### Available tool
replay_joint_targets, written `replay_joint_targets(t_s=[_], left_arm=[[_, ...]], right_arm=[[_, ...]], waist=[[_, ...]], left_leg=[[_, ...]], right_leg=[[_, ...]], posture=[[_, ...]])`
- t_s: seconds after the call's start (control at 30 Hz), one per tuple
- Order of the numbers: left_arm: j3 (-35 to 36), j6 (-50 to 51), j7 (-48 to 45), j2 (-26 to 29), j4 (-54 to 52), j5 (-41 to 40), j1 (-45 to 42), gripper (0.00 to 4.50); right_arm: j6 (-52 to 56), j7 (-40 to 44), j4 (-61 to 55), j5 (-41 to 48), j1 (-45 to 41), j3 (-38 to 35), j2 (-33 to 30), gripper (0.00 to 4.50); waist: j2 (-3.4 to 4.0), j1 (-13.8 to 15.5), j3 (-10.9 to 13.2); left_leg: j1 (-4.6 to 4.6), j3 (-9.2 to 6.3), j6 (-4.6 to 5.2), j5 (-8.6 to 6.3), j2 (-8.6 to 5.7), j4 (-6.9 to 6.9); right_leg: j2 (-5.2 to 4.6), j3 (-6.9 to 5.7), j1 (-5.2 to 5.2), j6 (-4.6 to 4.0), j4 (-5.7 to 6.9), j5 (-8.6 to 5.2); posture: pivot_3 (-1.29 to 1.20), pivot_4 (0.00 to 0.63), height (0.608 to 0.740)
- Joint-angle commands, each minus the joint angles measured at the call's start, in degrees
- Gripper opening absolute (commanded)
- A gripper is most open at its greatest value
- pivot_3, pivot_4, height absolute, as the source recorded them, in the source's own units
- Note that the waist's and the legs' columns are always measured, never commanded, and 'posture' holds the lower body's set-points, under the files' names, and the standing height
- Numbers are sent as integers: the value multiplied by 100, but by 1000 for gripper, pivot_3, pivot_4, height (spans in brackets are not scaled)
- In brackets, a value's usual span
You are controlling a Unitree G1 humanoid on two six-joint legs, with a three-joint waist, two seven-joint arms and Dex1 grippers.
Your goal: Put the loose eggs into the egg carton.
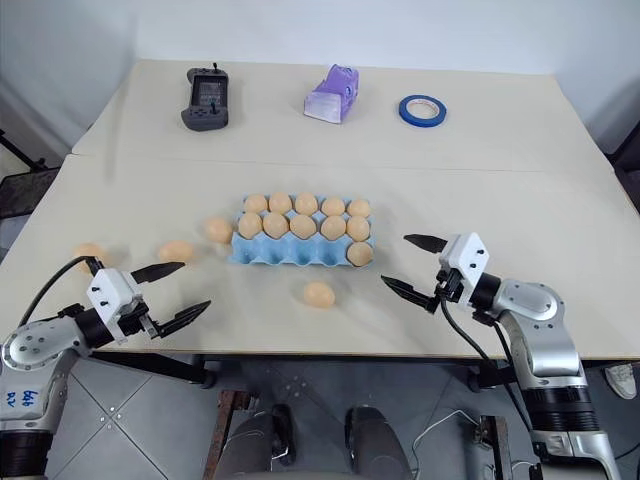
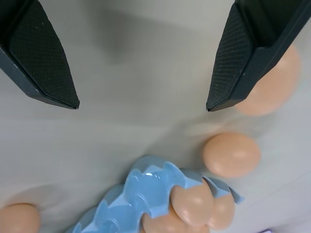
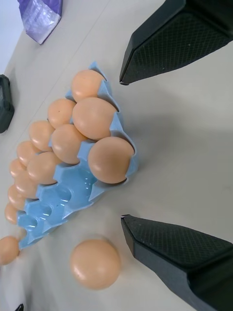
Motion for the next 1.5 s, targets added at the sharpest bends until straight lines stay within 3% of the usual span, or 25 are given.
replay_joint_targets(t_s=[0.03,0.27,0.43,0.53,0.83,1.07,1.3,1.4,1.5], left_arm=[[170,-71,63,18,-74,-101,-8,4454],[14,277,-417,-66,-365,-769,-84,4454],[-483,0,-977,-75,-544,-722,-332,4454],[-649,-69,-1184,-67,-490,-687,-349,4454],[-620,-144,-1555,48,-165,-735,-408,4454],[-464,-260,-1594,99,-15,-696,-252,4454],[-378,-241,-1456,51,-215,-703,-10,4454],[-357,-242,-1374,29,-279,-699,39,4500],[-321,-246,-1267,10,-320,-700,76,4500]], right_arm=[[-129,-13,-81,7,-20,-14,12,4500],[272,121,-437,378,231,-238,-193,4500],[629,718,-1223,682,1070,-335,-860,4500],[685,602,-1466,614,1222,-218,-859,4500],[1451,-299,-1708,82,396,963,-66,4500],[1469,-787,-932,-565,-309,1756,741,4500],[971,-913,-16,-1007,-643,2061,1307,4500],[874,-902,71,-1055,-678,2120,1480,3910],[817,-886,62,-1072,-666,2119,1558,2887]], waist=[[0,-7,0],[0,2,0],[2,97,-1],[2,78,-2],[2,-14,-1],[2,-8,-1],[2,-17,-2],[3,-15,-2],[2,-18,-2]], left_leg=[[0,1,0,0,0,0],[0,0,1,0,0,8],[0,-1,1,0,-2,7],[9,1,2,0,0,11],[8,-8,1,6,3,16],[3,-7,0,4,2,7],[3,-6,-1,4,1,4],[3,-6,-1,4,2,5],[3,-6,-1,4,2,6]], right_leg=[[0,1,0,1,1,0],[1,-1,1,1,8,1],[0,-2,6,2,3,0],[3,4,9,2,5,1],[6,2,3,1,20,1],[2,0,-1,-2,12,0],[2,-1,-2,-2,13,0],[2,-2,-1,-2,15,0],[2,-1,-1,-2,17,0]], posture=[[0,150,740],[0,150,740],[0,150,740],[0,150,740],[0,150,740],[0,150,740],[0,150,740],[0,150,740],[0,150,740]])
